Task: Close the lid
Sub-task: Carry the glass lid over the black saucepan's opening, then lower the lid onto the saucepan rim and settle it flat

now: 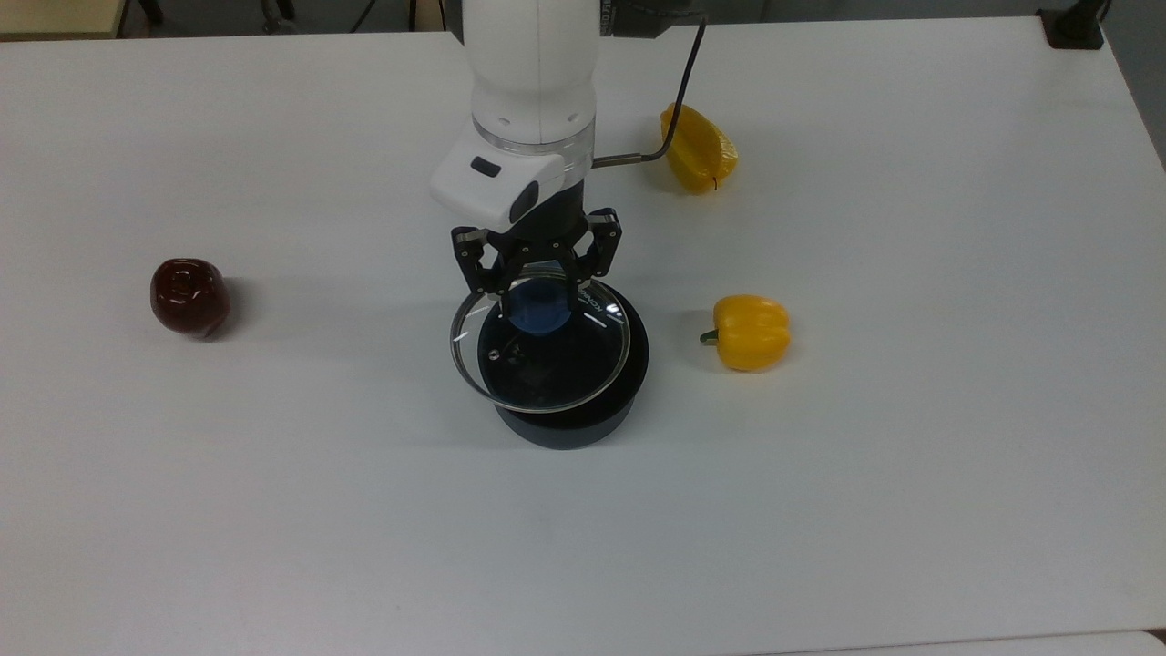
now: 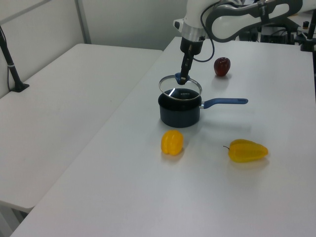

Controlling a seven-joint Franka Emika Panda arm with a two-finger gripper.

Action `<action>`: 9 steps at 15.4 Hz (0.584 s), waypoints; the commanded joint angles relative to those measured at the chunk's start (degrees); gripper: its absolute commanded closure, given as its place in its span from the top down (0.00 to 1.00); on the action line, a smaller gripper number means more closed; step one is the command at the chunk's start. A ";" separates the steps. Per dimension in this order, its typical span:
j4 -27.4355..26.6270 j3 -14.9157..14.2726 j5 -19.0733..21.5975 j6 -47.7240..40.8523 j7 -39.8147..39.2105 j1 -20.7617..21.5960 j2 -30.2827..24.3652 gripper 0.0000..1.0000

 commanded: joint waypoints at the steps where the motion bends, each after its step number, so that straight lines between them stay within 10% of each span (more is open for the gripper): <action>1: -0.10 -0.33 0.19 -4.79 -0.59 0.34 -1.00 0.41; 9: -0.19 -0.33 0.36 -4.18 -0.41 0.43 -0.73 0.41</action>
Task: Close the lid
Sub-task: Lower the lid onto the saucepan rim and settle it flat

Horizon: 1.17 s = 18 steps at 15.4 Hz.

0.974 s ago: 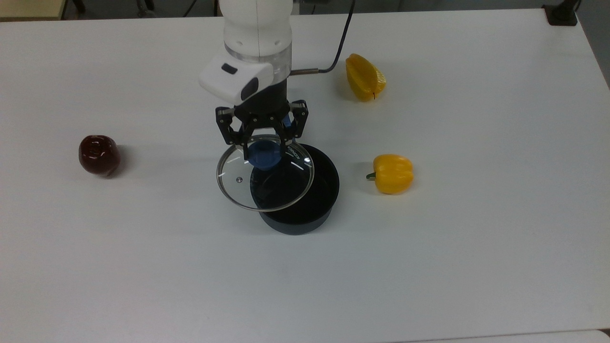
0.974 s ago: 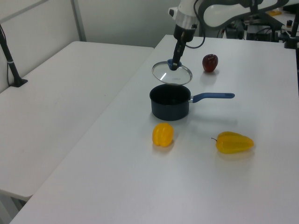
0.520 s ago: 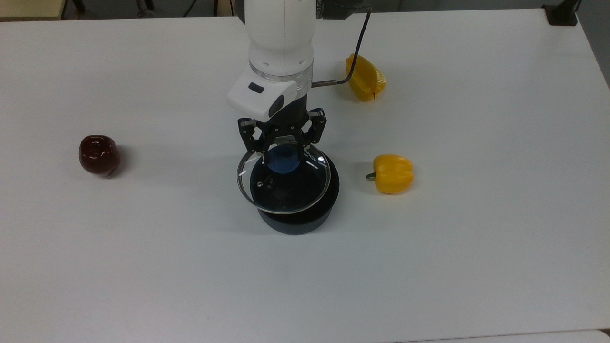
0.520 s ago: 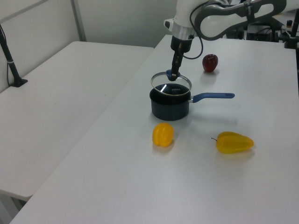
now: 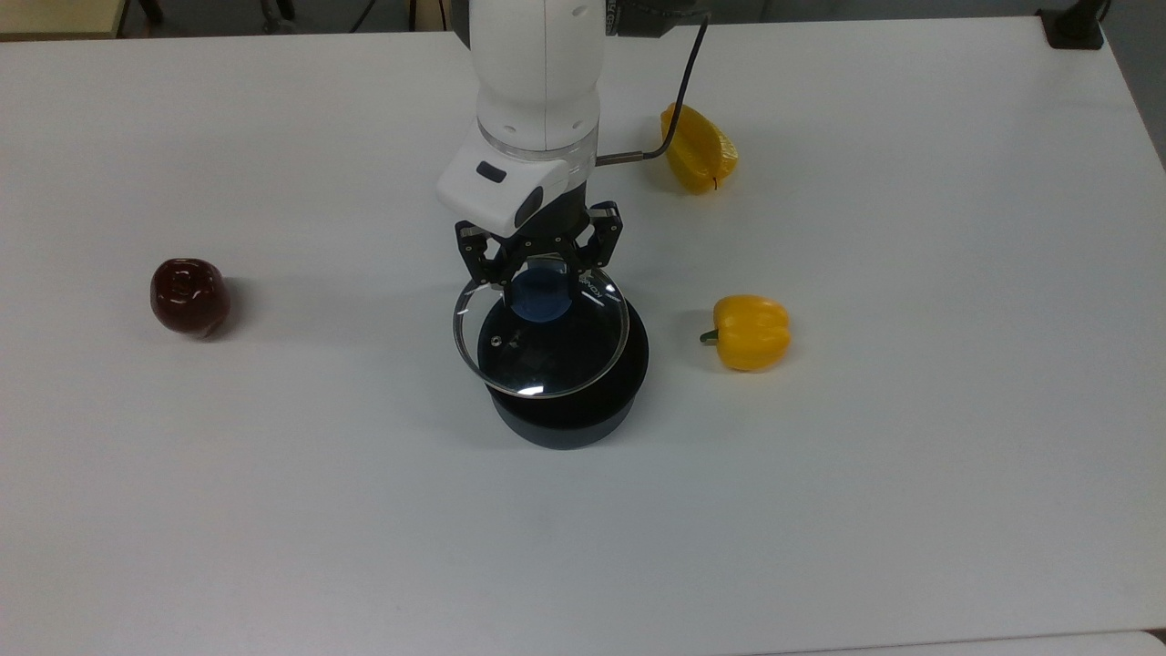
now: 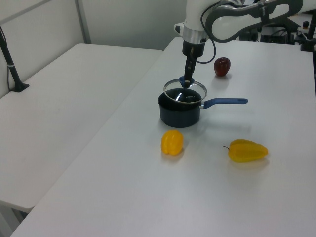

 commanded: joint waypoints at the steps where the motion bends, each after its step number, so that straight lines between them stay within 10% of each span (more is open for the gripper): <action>1: -0.20 -0.32 0.36 -0.51 -0.41 0.30 -0.47 0.41; 18: 0.42 -0.41 3.88 4.66 0.47 -0.14 0.94 0.41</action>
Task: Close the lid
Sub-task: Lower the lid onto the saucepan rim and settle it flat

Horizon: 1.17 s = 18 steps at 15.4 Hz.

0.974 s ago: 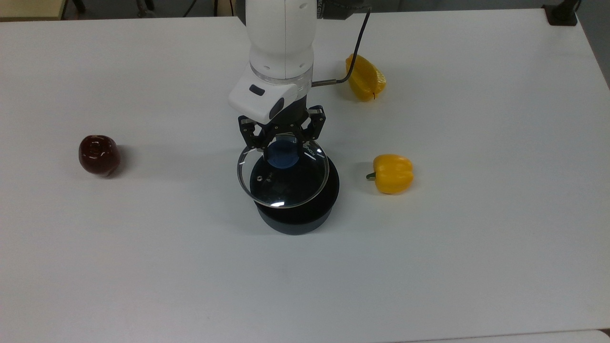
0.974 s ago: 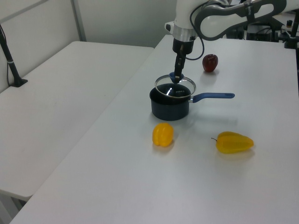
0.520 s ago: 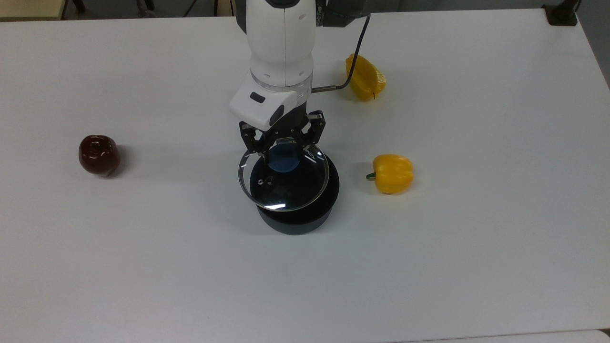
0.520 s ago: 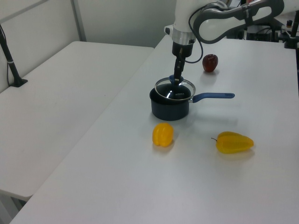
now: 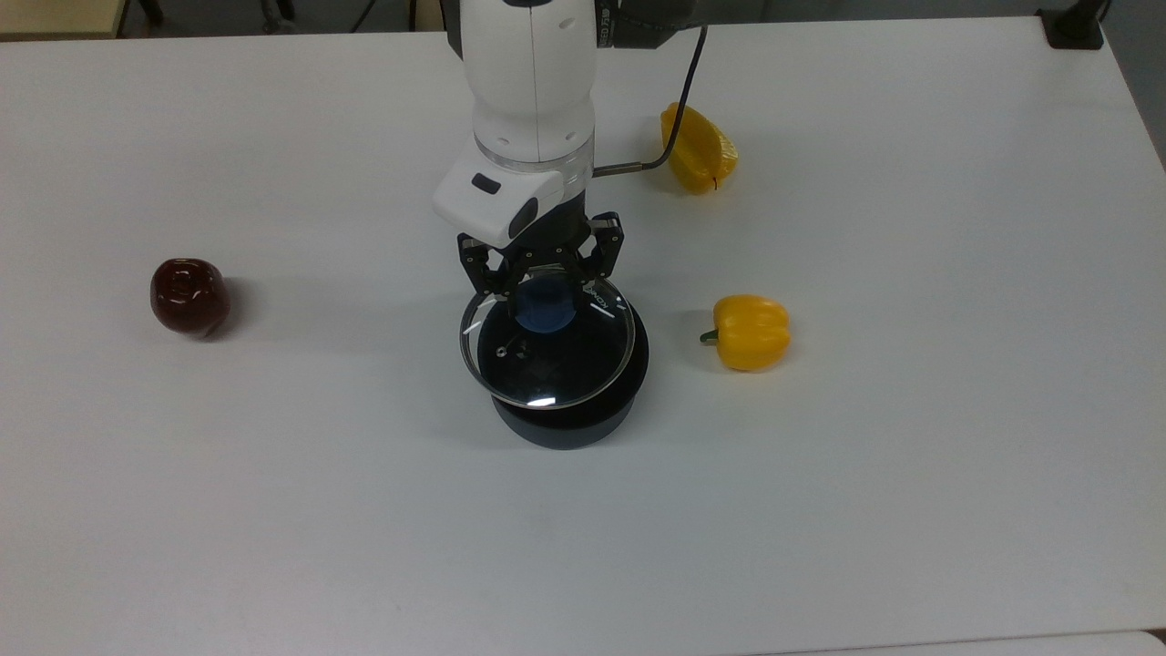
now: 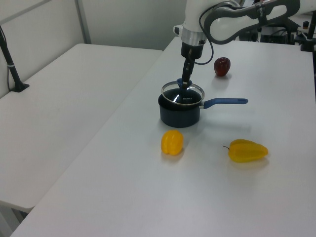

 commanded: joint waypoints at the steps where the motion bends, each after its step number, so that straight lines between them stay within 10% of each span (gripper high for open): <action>1: 0.02 -0.39 1.69 3.09 0.38 0.19 -0.01 0.41; 18: -0.16 -0.30 1.60 3.10 0.20 1.34 0.78 0.41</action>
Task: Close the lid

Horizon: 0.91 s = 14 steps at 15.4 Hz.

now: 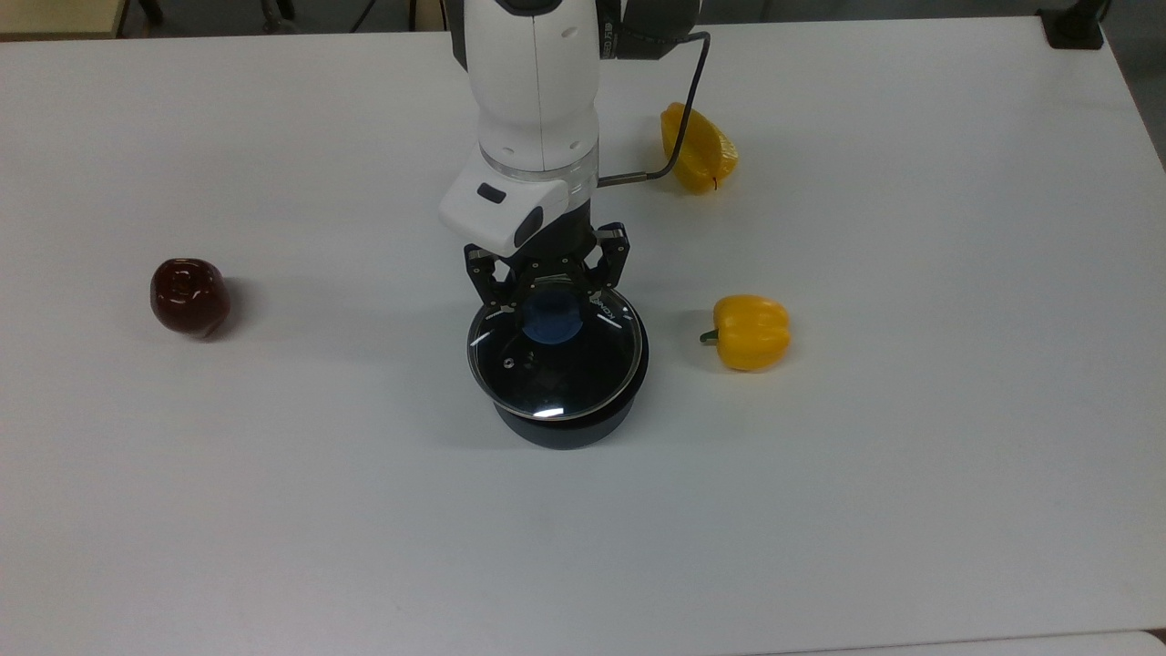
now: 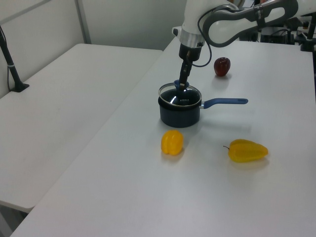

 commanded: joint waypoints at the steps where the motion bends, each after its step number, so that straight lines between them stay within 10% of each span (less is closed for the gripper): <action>1: 0.02 -0.31 1.06 0.72 0.10 0.94 -0.18 0.41; 14: -0.42 -0.39 0.27 0.19 0.10 1.29 -0.10 0.43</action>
